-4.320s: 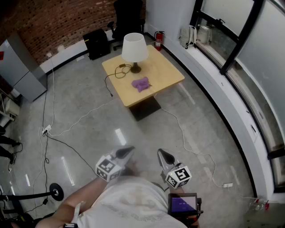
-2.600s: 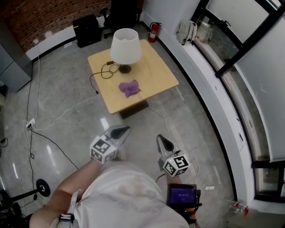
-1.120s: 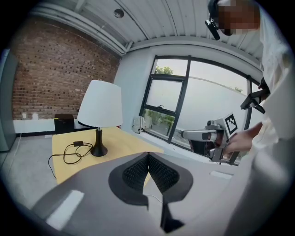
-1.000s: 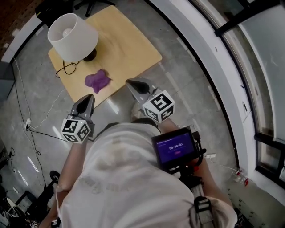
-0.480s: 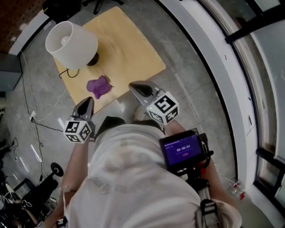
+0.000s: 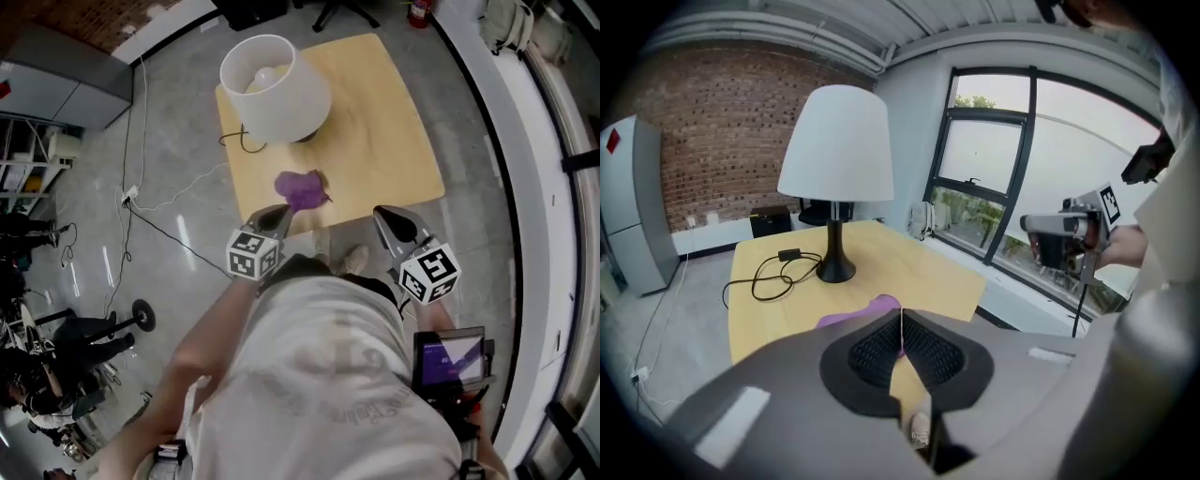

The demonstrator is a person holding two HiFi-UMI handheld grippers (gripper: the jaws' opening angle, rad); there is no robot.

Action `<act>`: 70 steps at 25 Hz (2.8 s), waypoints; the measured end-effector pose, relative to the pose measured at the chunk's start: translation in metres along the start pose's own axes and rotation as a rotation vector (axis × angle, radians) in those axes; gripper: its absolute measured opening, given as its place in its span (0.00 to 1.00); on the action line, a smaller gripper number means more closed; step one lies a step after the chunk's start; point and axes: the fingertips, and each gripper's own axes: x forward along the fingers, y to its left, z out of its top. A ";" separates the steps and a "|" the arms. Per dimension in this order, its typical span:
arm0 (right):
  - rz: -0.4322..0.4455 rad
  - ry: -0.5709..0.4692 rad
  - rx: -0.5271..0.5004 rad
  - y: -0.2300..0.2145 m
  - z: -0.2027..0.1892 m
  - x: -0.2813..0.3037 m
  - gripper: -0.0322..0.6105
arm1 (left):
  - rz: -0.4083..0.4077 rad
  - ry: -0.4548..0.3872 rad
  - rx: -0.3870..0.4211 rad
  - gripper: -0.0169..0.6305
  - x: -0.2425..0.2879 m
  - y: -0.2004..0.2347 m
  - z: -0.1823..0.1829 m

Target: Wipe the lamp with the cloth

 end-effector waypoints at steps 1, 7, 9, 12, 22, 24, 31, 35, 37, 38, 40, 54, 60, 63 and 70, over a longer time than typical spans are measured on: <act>-0.003 -0.001 0.005 0.000 -0.001 0.002 0.07 | 0.009 0.016 -0.004 0.04 0.002 0.007 -0.004; -0.046 0.002 0.013 -0.011 0.003 0.010 0.07 | -0.004 0.101 0.056 0.21 0.032 0.028 -0.015; -0.060 0.001 0.014 -0.015 0.007 0.013 0.07 | -0.018 0.136 0.094 0.27 0.046 0.031 -0.018; -0.077 0.010 0.007 -0.015 0.015 0.018 0.07 | -0.019 0.198 0.097 0.37 0.063 0.041 -0.023; -0.120 0.076 -0.040 -0.024 0.021 0.031 0.07 | -0.004 0.381 0.184 0.40 0.112 0.051 -0.048; -0.116 0.088 -0.041 -0.024 0.023 0.035 0.07 | 0.010 0.391 0.175 0.31 0.113 0.054 -0.048; -0.093 0.114 -0.012 -0.022 0.019 0.051 0.07 | -0.011 0.316 0.083 0.18 0.100 0.062 -0.043; -0.053 0.126 -0.019 -0.015 0.022 0.069 0.07 | -0.003 0.190 -0.020 0.17 0.071 0.076 -0.028; -0.033 0.133 -0.019 -0.012 0.024 0.078 0.07 | 0.005 0.113 -0.086 0.17 0.054 0.085 -0.020; -0.024 0.138 -0.020 -0.011 0.024 0.082 0.07 | 0.011 0.070 -0.117 0.17 0.044 0.089 -0.015; -0.005 0.151 -0.023 -0.008 0.025 0.090 0.07 | 0.029 -0.023 -0.169 0.17 0.021 0.099 0.000; 0.049 0.167 -0.082 0.010 0.044 0.128 0.07 | 0.125 -0.607 -0.201 0.17 -0.102 0.145 0.178; -0.014 0.164 -0.072 0.007 0.041 0.117 0.07 | 0.008 -0.716 -0.200 0.17 -0.097 0.142 0.233; -0.048 0.163 -0.060 0.009 0.037 0.109 0.07 | -0.031 -0.719 -0.191 0.17 -0.084 0.141 0.245; -0.130 0.165 -0.028 0.012 0.035 0.096 0.07 | -0.074 -0.633 -0.205 0.17 -0.052 0.149 0.237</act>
